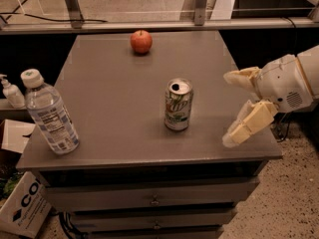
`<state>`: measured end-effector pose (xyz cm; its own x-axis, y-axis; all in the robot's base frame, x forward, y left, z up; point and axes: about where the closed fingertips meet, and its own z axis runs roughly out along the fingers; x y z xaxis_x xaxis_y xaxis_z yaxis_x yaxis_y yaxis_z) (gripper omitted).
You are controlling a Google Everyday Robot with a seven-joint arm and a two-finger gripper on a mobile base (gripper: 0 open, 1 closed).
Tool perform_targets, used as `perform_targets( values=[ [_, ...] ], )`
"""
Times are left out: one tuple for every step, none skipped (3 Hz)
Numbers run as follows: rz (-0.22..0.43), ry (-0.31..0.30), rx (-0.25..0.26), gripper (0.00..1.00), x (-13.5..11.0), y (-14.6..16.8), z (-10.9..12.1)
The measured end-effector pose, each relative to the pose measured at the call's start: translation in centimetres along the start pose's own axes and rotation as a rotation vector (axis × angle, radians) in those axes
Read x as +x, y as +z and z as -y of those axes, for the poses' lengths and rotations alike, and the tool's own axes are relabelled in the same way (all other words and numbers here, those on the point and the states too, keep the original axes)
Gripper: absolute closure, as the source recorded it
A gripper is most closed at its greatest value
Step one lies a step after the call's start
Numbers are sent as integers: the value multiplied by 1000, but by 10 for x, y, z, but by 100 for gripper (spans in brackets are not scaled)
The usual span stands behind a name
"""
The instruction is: Move 7up can near apple
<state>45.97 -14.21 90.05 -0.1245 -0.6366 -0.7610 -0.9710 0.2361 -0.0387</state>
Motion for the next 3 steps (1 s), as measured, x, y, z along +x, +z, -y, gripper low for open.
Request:
perform_targets(
  values=[
    [80,3,-12,0,-6,18,5],
    [163,-8,-10,0,-18,45,16],
    [218,-11,5,0,-31,69,28]
  ],
)
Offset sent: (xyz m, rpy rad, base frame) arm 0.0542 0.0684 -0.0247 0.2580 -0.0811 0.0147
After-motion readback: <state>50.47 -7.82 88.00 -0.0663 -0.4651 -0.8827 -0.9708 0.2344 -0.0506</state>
